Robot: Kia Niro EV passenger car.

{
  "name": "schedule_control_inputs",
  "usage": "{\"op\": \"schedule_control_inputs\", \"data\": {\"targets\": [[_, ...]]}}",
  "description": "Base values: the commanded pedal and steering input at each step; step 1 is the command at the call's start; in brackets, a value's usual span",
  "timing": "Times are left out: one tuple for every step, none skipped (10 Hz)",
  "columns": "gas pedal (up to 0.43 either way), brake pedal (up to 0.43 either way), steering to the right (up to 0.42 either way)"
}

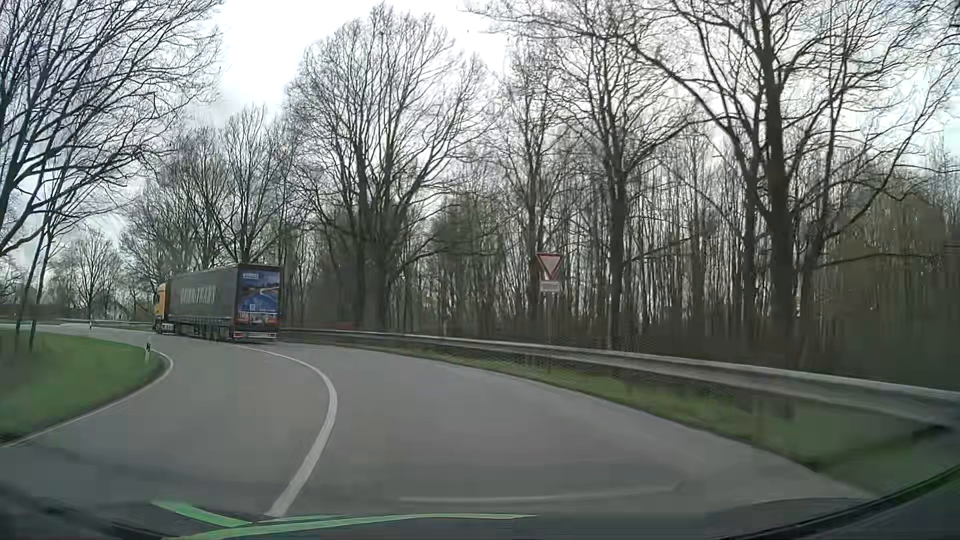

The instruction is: Follow the waypoints while adhering to traffic rules and regulations

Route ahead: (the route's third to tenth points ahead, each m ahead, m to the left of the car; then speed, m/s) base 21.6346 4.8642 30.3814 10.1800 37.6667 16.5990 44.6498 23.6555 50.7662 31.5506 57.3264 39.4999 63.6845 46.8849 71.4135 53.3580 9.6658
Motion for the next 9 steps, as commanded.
{"op": "schedule_control_inputs", "data": {"targets": [[0.138,0.0,-0.084],[0.138,0.0,-0.085],[0.138,0.0,-0.087],[0.138,0.0,-0.09],[0.15,0.0,-0.09],[0.15,0.0,-0.089],[0.15,0.0,-0.087],[0.15,0.0,-0.085],[0.157,0.0,-0.085]]}}
